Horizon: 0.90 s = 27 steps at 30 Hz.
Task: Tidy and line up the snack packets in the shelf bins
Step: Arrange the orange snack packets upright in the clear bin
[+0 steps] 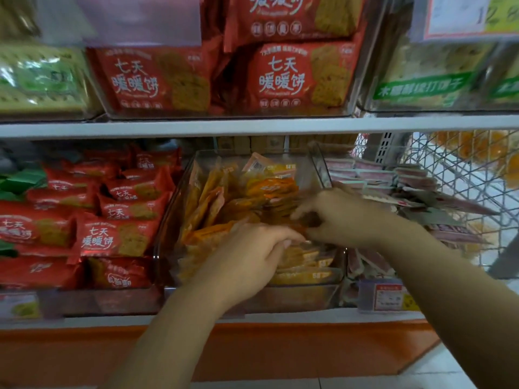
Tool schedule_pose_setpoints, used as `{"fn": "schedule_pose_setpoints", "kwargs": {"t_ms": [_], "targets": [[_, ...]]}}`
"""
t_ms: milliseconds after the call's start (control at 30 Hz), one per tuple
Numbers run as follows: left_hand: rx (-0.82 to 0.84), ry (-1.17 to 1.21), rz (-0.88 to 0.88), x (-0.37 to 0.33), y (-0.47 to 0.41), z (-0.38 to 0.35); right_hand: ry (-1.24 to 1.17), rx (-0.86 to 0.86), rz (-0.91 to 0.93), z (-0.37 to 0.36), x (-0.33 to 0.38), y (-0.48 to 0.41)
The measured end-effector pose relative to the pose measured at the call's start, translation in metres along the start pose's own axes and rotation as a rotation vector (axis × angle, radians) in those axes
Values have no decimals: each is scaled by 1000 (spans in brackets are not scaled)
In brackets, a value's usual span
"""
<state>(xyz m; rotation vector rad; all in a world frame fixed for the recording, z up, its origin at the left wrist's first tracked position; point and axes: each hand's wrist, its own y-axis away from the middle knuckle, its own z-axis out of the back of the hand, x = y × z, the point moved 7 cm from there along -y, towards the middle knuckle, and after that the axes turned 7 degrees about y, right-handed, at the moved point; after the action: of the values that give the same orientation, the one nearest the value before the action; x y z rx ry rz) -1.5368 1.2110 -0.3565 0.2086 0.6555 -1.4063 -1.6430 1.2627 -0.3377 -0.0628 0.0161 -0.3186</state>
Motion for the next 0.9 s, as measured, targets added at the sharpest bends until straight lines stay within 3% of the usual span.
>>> {"fn": "schedule_pose_setpoints", "kwargs": {"t_ms": [100, 167, 233, 300, 400, 533, 667, 800, 900], "targets": [[-145, 69, 33, 9, 3, 23, 120, -62, -50, 3, -6, -10], [-290, 98, 88, 19, 7, 41, 88, -262, -120, 16, -14, -2], [-411, 170, 163, 27, 11, 53, -207, -495, -235, 34, -22, 19], [-464, 257, 228, 29, 13, 56, -620, -616, -294, 41, -24, 39], [-447, 500, 282, 21, 13, 51, -894, -542, -162, 45, -9, 52], [-432, 846, 342, 16, 11, 41, -841, -389, 21, 40, 12, 61], [-393, 925, 296, 18, 7, 33, -917, -433, 29, 41, 6, 68], [-321, 838, 167, 3, 12, 32, -1155, -473, -107, 34, -16, 72], [-260, 701, 78, -11, 18, 25, -1041, -433, -46, 36, -5, 72]]}}
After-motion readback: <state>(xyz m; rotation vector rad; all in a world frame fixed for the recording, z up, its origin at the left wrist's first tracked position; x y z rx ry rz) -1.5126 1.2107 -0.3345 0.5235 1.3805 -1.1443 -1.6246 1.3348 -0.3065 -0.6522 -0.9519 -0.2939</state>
